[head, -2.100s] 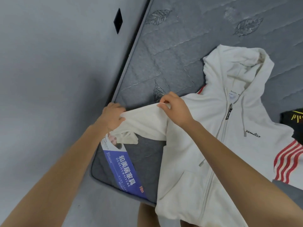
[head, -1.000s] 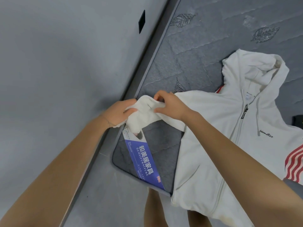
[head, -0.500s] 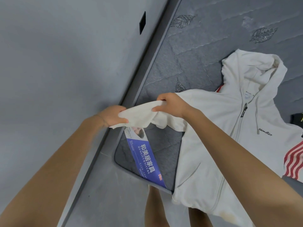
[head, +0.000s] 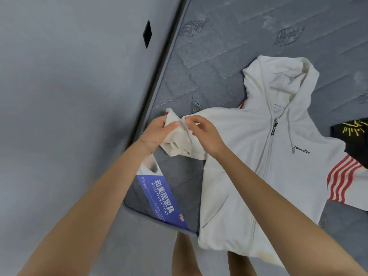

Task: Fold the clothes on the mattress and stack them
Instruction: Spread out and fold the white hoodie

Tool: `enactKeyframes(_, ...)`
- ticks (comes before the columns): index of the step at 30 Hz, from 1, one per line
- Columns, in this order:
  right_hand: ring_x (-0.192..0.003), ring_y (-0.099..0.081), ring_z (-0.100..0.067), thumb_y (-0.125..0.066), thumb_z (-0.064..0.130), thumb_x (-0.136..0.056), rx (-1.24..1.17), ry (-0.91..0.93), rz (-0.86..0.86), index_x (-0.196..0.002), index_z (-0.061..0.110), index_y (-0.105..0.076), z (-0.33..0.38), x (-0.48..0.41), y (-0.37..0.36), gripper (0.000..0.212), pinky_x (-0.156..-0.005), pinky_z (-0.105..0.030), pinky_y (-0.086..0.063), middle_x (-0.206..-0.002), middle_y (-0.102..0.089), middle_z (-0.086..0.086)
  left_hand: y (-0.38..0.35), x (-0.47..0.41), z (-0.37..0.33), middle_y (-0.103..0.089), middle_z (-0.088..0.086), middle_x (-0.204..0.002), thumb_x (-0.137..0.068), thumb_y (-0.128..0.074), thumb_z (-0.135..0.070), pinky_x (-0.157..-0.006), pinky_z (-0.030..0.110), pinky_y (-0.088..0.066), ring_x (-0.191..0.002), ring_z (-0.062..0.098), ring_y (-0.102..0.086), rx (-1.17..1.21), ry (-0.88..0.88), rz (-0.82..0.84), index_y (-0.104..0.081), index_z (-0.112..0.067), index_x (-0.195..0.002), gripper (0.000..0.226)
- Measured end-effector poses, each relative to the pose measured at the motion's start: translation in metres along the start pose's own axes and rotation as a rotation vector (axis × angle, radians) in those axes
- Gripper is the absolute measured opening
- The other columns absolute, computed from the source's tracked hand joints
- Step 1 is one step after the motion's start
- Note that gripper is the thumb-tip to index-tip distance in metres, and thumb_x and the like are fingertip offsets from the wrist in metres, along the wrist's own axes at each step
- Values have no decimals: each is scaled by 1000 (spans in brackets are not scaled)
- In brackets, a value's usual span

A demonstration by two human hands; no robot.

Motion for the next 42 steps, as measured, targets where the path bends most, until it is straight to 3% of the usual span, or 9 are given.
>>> enactKeyframes(4, -117, -53, -1, -67, 38, -91, -45, -26, 123, -132, 28, -52, -20, 19, 25, 45, -100, -23, -45, -128, -55, 17, -49, -7, -8, -63, 17, -106, -100, -47, -8, -75, 35, -53, -94, 26, -61, 170, 100, 26, -56, 6, -121, 27)
enactKeyframes(8, -129, -35, 5, -81, 29, -79, 146, -1, 186, -152, 23, -30, -44, 29, 51, 89, -105, -12, -30, -149, -37, 13, -85, -12, -15, -63, 15, -102, -101, -49, -16, -69, 32, -60, -93, 25, -64, 277, 149, 57, -58, -5, -103, 14)
enactKeyframes(10, -113, -45, 15, -75, 18, -86, 119, 24, 35, -143, 20, -45, -52, 32, 67, 65, -97, -5, -32, -135, -51, 14, -99, -14, -18, -67, 14, -101, -102, -47, -24, -68, 31, -61, -85, 23, -70, 284, 162, 71, -60, -12, -102, 18)
enactKeyframes(12, -79, -54, 19, -66, 14, -92, 18, -3, -125, -104, 28, -63, -60, 35, 86, 18, -74, -5, -40, -96, -63, 21, -115, -17, -22, -71, 9, -96, -103, -42, -29, -69, 27, -59, -77, 19, -72, 213, 99, 102, -58, -13, -117, 26)
enactKeyframes(15, -57, -48, 2, -58, 12, -95, -8, -70, -258, -70, 19, -54, -75, 40, 113, 26, -57, -12, -35, -64, -52, 13, -137, -21, -21, -69, 4, -98, -104, -40, -27, -74, 21, -51, -81, 14, -67, -10, -51, 60, -49, -12, -133, 34)
enactKeyframes(21, -68, -41, -17, -55, 9, -95, -196, -189, -407, -71, 10, -48, -112, 57, 177, 25, -64, -30, -32, -68, -45, -3, -190, -26, -4, -48, 5, -143, -102, -40, -34, -109, 40, -35, -130, 24, -44, -822, -361, 15, -39, -21, -147, 47)
enactKeyframes(24, -72, -39, -20, -53, 6, -95, -279, -219, -477, -74, 4, -49, -133, 65, 208, 22, -67, -32, -31, -73, -43, -8, -226, -28, 6, -28, 9, -155, -102, -34, -41, -116, 44, -21, -142, 28, -25, -1096, -344, 51, -26, -27, -152, 53)
enactKeyframes(35, -79, -54, -12, -49, 11, -98, -290, -306, -788, -96, 4, -59, -214, 94, 305, 13, -76, -26, -47, -87, -58, -3, -349, -38, 36, 9, 4, -163, -103, -24, -46, -117, 53, 7, -149, 25, 12, -1206, -296, 170, 0, -39, -153, 56)
enactKeyframes(42, -69, -51, -6, -50, 13, -98, -193, -407, -847, -89, 12, -56, -263, 96, 337, 11, -60, -8, -42, -76, -54, 7, -395, -52, 46, 14, 4, -162, -103, -19, -46, -116, 54, 7, -149, 26, 14, -1340, -364, 176, 5, -39, -152, 55)
Point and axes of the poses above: each hand's wrist, its own x-axis away from the middle knuckle, its own y-axis out of the back of the hand, z = x × y, the point moved 3 cm from there along -x, towards the middle knuckle
